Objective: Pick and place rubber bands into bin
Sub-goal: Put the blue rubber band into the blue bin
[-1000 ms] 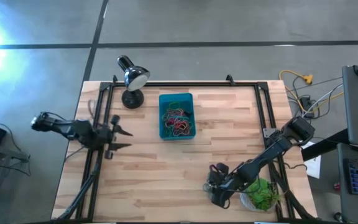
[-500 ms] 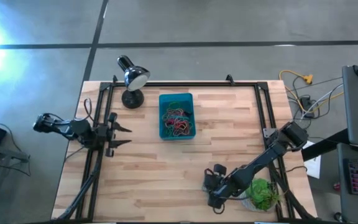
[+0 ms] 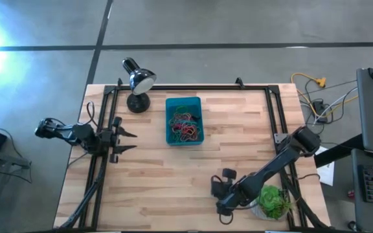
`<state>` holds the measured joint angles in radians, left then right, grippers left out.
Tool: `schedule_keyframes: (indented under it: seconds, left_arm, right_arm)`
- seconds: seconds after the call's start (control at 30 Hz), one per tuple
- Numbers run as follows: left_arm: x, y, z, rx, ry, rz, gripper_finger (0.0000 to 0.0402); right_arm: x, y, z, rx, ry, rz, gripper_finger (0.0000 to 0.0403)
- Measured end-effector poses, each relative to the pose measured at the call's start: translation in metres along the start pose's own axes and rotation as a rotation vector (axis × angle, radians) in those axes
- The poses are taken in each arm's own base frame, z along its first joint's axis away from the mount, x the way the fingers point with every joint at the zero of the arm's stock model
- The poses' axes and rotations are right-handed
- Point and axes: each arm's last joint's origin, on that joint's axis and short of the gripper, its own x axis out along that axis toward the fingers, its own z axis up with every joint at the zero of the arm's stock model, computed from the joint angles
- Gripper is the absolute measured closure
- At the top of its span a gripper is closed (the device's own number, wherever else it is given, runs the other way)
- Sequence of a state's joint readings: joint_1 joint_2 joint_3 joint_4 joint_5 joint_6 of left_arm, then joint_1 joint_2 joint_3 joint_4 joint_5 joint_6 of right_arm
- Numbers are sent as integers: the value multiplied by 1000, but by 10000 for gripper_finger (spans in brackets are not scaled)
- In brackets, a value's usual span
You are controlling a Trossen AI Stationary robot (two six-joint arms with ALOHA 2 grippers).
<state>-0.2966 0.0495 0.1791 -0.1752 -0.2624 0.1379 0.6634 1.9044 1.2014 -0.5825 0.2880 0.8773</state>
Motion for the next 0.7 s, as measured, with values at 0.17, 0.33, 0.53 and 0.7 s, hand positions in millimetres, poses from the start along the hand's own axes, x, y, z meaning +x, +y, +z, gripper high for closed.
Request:
schedule_keyframes:
  seconds: [0.17, 0.33, 0.53, 0.7]
  left_arm:
    - [0, 0, 0, 0, -1, 0, 235]
    - [0, 0, 0, -1, -4, -2, 235]
    - [0, 0, 0, -1, -6, -11, 235]
    - [0, -1, 1, -2, -10, -21, 235]
  right_arm:
    - [-26, -1, 19, -43, 16, -72, 394]
    - [-49, -2, 45, -123, -38, -143, 394]
    - [-47, -15, 87, -206, -170, -90, 394]
    - [-34, -30, 117, -259, -279, 62, 394]
